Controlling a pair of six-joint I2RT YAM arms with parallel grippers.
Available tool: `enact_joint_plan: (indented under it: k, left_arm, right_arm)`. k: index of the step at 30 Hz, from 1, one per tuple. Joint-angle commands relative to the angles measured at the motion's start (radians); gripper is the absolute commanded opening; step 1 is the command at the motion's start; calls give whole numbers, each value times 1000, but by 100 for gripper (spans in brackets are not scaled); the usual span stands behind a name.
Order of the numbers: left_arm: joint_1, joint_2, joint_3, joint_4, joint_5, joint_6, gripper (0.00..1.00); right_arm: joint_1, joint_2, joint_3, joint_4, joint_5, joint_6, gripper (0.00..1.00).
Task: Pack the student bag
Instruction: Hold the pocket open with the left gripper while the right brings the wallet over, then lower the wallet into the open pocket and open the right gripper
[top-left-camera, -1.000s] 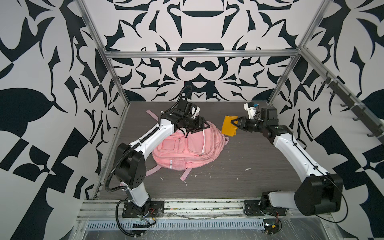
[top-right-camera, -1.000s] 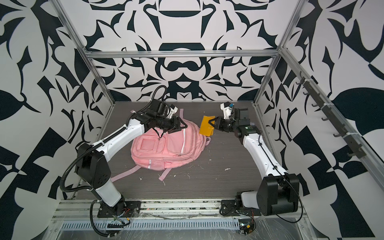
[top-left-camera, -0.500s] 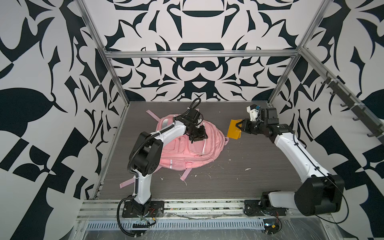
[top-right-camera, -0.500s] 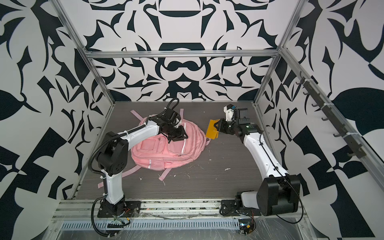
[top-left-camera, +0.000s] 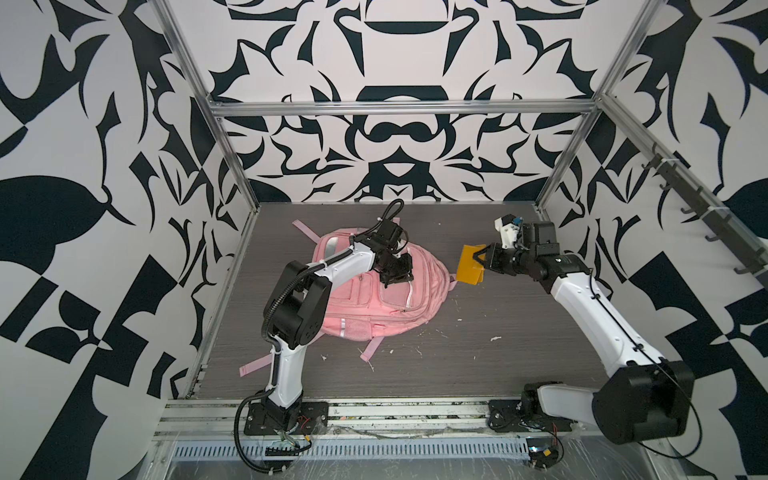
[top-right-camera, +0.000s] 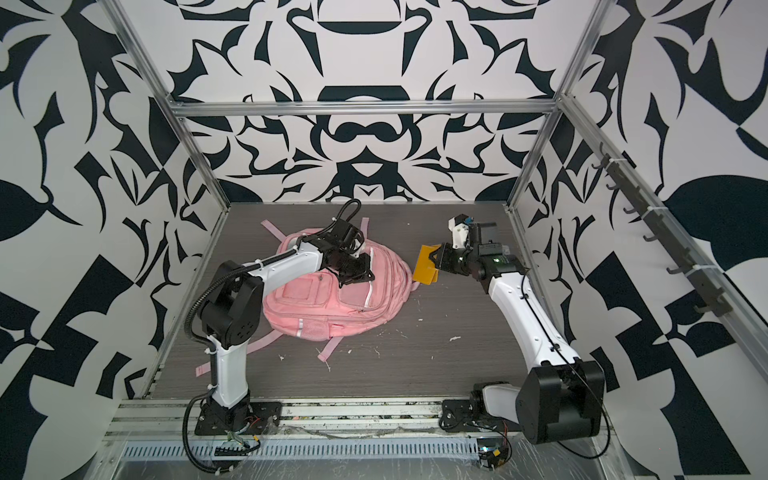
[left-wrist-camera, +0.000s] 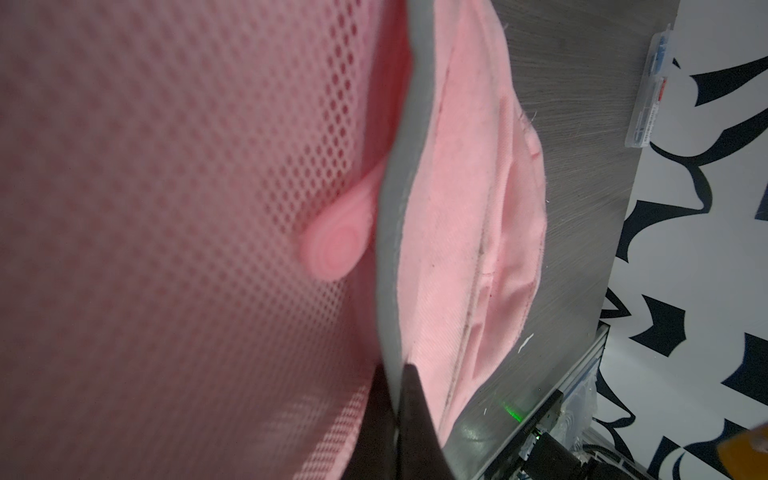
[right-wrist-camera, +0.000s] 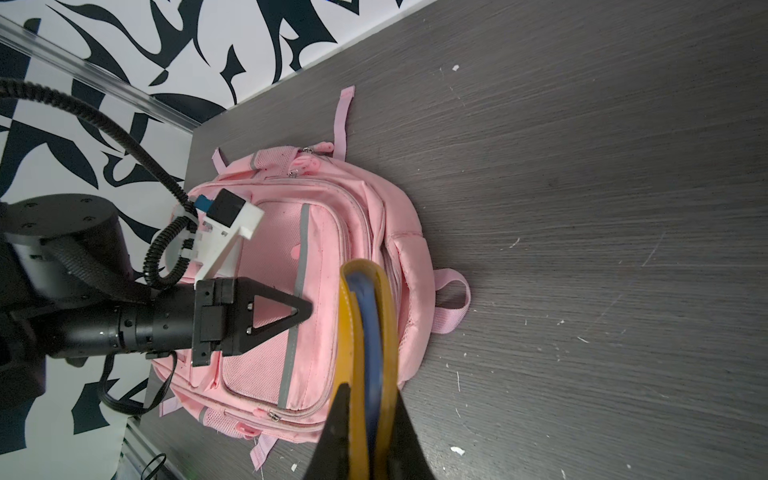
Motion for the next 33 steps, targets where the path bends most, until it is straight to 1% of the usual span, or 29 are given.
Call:
enact_joint_plan:
  k: [1,5,7,9,10,11,12,15,17,18,20,22,24,28,31,33]
  left_arm:
    - [-32,-49,-23,25,47,7,5]
    - [-58,-73,-45,35,43,-6,7]
    - [-64,-69,-53,51,45,-20,9]
    - [-65,-60,-56,63,56,-32,9]
    - [-65,-58,-53,66,57,-33,7]
    - [-65,-61,-51,70,60,-32,2]
    - [-64,-67,-47,72,68,-31,0]
    - [-48,-116,-46,98,95,-9,0]
    - [-27,-172,-71,147,137,3,0]
    - [-15,-197,-89,177,164,4,0]
    - [18,-245,-128,246,247,-12,0]
    - [51,-282,-166,302,335,-37,0]
    - [81,-324,-201,356,384,-59,0]
    - [115,-383,-261,507,486,-125,0]
    - [119,-393,-274,550,535,-141,0]
    - [118,-401,-290,598,554,-166,0]
  right_arm:
    - [5,-25,4,20,3,-1,0]
    - [5,-24,-3,27,-1,4,0]
    - [5,-24,-10,30,-1,7,0]
    - [4,-19,-17,35,-6,10,0]
    - [5,-18,-18,38,-11,12,0]
    - [4,-16,-16,38,-13,13,0]
    - [4,-18,-15,37,-14,14,0]
    - [5,-32,-16,34,-23,9,0]
    - [5,-40,-21,34,-59,-1,0]
    - [7,-42,-25,46,-102,-9,0]
    - [22,-52,-34,69,-161,-8,0]
    - [35,-60,-39,71,-173,-13,0]
    - [38,-62,-46,79,-190,-10,0]
    - [70,-55,-67,169,-242,42,0]
    - [124,-34,-69,247,-257,83,0]
    - [156,-4,-75,309,-263,136,0]
